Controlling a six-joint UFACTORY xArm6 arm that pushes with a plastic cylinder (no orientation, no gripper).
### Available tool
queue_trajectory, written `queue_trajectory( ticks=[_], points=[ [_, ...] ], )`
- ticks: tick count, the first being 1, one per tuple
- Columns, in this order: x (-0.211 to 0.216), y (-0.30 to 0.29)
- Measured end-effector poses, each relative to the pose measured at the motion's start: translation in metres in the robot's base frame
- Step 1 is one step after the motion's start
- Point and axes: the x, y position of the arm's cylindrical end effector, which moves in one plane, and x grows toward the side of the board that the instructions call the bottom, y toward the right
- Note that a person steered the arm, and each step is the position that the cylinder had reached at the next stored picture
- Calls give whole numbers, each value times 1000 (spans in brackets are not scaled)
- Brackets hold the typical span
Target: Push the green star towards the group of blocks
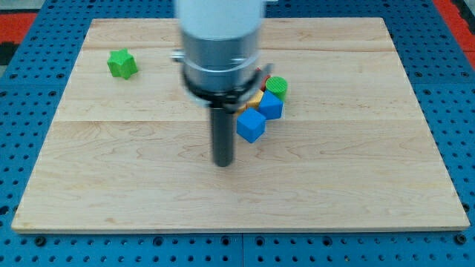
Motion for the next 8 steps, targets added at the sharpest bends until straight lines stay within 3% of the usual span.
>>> queue_trajectory(
  ticks=[1, 4, 6, 8],
  points=[
    [-17, -73],
    [-145, -220],
    [-212, -217],
    [-209, -158]
  ],
)
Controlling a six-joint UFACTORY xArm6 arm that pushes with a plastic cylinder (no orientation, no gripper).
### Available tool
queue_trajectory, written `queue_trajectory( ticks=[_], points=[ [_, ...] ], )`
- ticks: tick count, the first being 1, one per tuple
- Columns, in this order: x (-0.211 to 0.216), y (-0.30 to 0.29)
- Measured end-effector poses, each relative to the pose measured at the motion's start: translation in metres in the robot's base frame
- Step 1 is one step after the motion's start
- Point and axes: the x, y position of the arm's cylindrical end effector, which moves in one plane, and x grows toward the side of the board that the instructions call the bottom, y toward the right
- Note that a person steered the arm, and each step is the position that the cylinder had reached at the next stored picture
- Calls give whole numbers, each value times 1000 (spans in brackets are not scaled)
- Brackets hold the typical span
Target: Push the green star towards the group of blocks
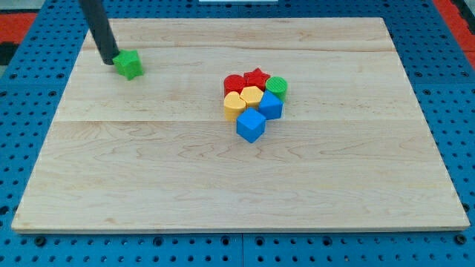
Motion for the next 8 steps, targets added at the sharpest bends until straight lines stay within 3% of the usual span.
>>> queue_trajectory(
  ticks=[5, 6, 7, 8],
  points=[
    [74, 52],
    [49, 49],
    [41, 5],
    [22, 9]
  ],
)
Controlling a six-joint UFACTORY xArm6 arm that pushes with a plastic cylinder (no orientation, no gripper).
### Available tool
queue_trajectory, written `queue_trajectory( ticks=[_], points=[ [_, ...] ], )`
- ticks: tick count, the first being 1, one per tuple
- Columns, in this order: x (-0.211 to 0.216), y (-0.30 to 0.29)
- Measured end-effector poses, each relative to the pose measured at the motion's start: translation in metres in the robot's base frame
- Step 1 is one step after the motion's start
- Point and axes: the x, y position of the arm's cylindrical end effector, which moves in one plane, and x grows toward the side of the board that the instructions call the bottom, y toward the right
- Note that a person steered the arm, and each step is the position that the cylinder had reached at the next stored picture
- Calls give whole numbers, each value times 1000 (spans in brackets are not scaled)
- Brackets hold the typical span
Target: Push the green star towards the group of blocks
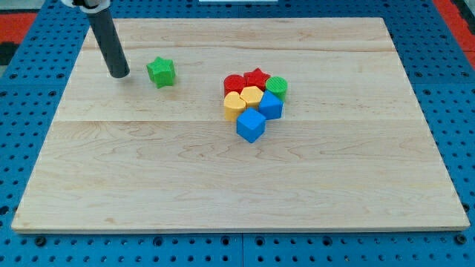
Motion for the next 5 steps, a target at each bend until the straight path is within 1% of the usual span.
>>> queue_trajectory(
  ticks=[1, 2, 5],
  points=[
    [-15, 19],
    [-9, 38],
    [31, 72]
  ],
)
